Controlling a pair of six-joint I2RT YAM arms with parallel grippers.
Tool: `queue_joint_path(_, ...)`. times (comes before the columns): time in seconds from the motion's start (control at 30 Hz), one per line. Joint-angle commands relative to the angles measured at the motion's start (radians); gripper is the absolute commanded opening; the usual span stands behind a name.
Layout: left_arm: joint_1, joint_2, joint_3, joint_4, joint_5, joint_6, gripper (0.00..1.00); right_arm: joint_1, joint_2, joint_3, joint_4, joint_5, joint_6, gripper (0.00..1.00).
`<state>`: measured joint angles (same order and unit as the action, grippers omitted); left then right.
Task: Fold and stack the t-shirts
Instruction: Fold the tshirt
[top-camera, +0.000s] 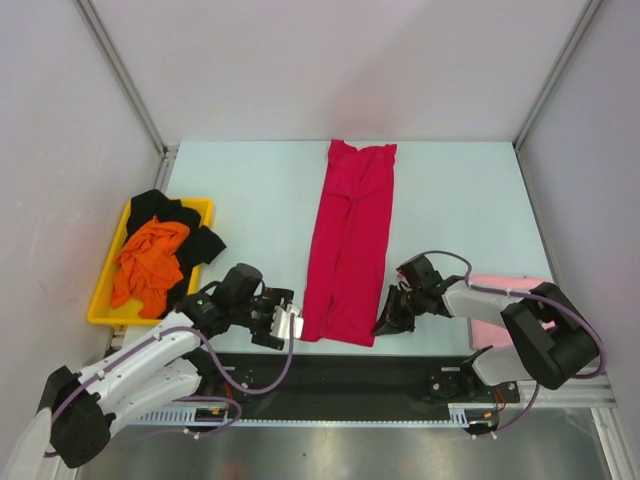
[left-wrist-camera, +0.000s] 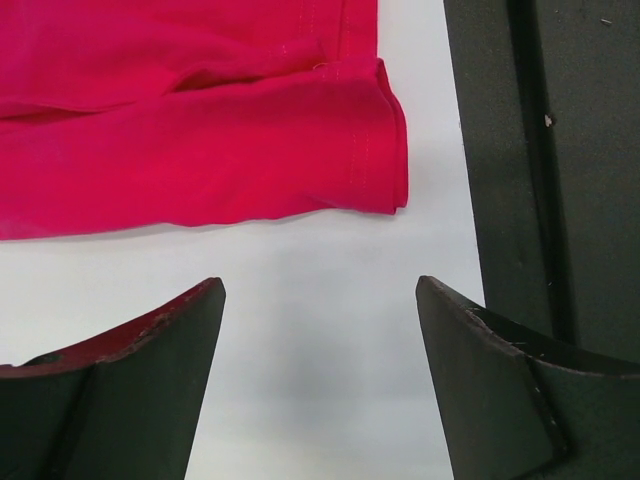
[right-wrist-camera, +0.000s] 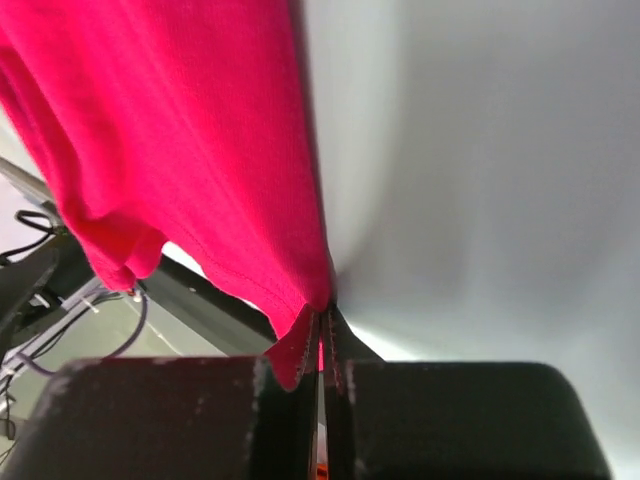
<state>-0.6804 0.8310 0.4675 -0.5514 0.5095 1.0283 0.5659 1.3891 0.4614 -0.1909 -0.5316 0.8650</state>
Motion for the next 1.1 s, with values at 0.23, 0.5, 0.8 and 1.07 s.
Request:
queue_joint_path(0.23, -0.094, 0.098, -0.036, 0.234, -0.008, 0.101, 0.8, -0.165, -0.268, -0.078, -0.363, 0.045, -0.106, 0.0)
queue_joint_path(0.5, -0.309, 0.183, -0.084, 0.232, -0.083, 0.286, 0.82, -0.213, -0.311, -0.11, -0.357, 0.005, -0.141, 0.12)
queue_joint_path(0.8, -0.346, 0.279, -0.078, 0.333, -0.08, 0.288, 0.7, -0.161, -0.299, -0.119, -0.331, 0.001, -0.121, 0.38)
queue_joint_path(1.07, -0.349, 0.312, -0.075, 0.398, -0.075, 0.296, 0.56, -0.144, -0.269, -0.078, -0.324, -0.027, -0.136, 0.13)
